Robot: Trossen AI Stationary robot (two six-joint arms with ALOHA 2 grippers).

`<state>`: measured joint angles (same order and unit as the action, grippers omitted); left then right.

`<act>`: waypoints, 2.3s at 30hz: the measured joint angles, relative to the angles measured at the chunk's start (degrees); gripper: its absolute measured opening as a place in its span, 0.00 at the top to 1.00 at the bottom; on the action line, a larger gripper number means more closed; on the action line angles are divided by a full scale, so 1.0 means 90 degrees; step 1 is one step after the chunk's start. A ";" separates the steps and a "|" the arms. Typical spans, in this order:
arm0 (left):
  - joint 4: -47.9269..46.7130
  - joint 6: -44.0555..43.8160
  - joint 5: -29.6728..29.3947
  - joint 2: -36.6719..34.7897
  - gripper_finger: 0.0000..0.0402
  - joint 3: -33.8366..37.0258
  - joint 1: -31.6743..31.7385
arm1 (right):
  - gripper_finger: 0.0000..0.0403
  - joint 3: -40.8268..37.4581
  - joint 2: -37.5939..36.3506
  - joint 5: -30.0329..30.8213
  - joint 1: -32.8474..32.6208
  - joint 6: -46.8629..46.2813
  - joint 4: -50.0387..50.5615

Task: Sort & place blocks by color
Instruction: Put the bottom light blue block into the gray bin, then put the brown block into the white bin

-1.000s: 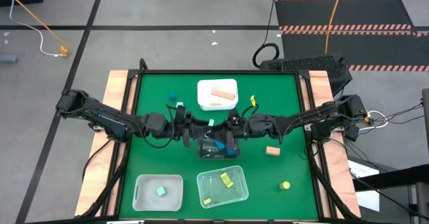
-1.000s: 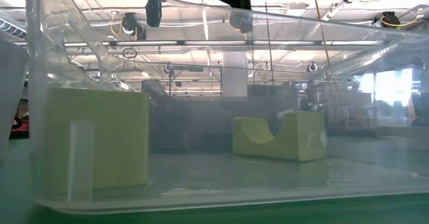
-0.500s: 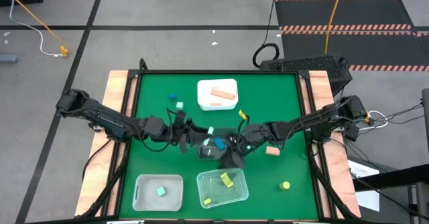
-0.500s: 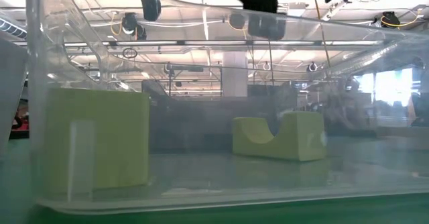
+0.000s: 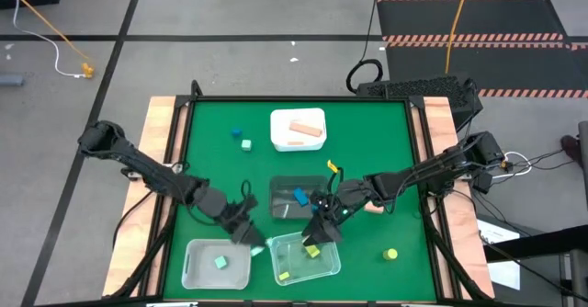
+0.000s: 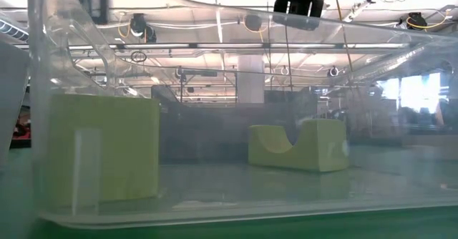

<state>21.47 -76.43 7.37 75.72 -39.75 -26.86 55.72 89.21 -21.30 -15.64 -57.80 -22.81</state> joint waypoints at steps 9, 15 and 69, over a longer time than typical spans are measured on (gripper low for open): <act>-0.1328 -0.2097 0.0023 0.0000 0.67 0.0000 -0.1465 | 0.37 0.0000 0.0000 -0.0002 0.0001 0.0058 0.0172; -0.2900 -0.3528 0.0018 0.0000 0.67 0.0000 -0.2067 | 0.37 0.0000 0.0000 0.0008 0.0001 0.0568 0.0614; 0.0030 0.0975 -0.3230 -0.0504 0.54 0.0002 0.0538 | 0.37 0.0000 -0.1693 -0.1668 0.1759 0.1070 0.6462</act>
<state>21.74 -67.65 -21.70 71.18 -39.72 -22.02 55.72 73.98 -36.31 0.19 -48.17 35.35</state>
